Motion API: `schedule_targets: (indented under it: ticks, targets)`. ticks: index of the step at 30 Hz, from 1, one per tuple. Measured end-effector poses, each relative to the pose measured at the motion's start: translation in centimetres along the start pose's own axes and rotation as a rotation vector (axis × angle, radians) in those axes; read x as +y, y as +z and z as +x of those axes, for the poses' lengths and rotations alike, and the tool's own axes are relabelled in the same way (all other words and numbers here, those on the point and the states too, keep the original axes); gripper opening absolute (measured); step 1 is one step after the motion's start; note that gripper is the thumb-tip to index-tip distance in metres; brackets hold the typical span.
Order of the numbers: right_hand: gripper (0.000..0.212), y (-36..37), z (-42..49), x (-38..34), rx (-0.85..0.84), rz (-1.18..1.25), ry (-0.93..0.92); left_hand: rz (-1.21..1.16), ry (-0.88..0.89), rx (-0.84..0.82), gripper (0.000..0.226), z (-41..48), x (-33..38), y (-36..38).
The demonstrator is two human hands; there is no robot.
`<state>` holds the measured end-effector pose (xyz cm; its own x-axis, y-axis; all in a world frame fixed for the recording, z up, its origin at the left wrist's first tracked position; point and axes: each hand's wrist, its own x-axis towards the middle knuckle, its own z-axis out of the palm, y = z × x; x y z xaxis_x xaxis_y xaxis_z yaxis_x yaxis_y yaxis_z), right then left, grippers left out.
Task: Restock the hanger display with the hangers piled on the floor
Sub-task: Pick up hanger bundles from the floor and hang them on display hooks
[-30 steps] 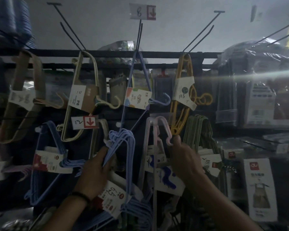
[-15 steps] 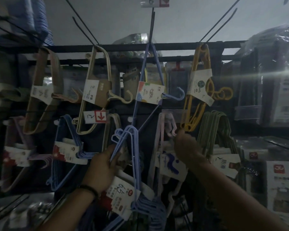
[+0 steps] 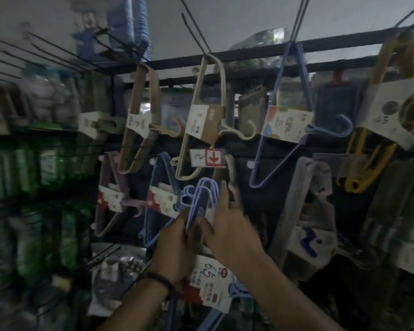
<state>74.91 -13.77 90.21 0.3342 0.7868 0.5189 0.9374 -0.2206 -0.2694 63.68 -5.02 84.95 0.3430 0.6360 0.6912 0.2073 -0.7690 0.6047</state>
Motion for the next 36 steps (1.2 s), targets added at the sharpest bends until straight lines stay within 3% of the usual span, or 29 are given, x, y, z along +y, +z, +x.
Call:
schedule_targets:
  ticks: [3,6,11,15,18,21,23,26,28,30,36]
  targets:
    - [0.065,1.8,2.0,-2.8,-0.001,-0.187,-0.079,0.039,-0.034,-0.060,0.033,0.3,-2.7,-2.5]
    - [0.069,3.2,2.8,-6.4,-0.074,-0.442,-0.197,0.194,-0.072,-0.074,0.028,1.8,-6.3,-5.0]
    - [0.064,7.9,6.1,-11.6,0.002,-0.418,-0.150,0.236,-0.001,-0.024,0.030,4.7,-11.3,-9.2]
    - [0.050,9.9,9.7,-14.9,0.060,-0.409,-0.060,0.274,0.081,0.019,0.057,8.2,-14.2,-12.0]
    - [0.051,9.8,11.9,-16.9,0.077,-0.464,0.015,0.292,0.141,0.054,0.053,10.7,-15.0,-13.5]
    - [0.029,9.8,12.2,-18.5,0.238,-0.350,0.007,0.179,0.243,0.130,0.048,11.6,-16.4,-14.8]
    - [0.018,10.0,12.2,-19.6,0.308,-0.274,-0.012,0.113,0.286,0.165,0.056,11.9,-17.7,-15.2]
    - [0.031,10.4,13.5,-20.6,0.391,-0.327,-0.050,0.099,0.307,0.190,0.066,13.1,-18.5,-15.7]
    - [0.021,10.1,14.3,-20.9,0.428,-0.359,-0.037,0.127,0.327,0.209,0.063,14.2,-18.5,-16.0]
    - [0.041,10.1,15.0,-20.8,0.418,-0.477,-0.025,0.151,0.336,0.212,0.054,15.2,-18.6,-15.9]
    - [0.030,12.6,17.4,-18.9,0.415,-0.439,0.056,0.164,0.270,0.087,0.074,17.4,-20.5,-13.3]
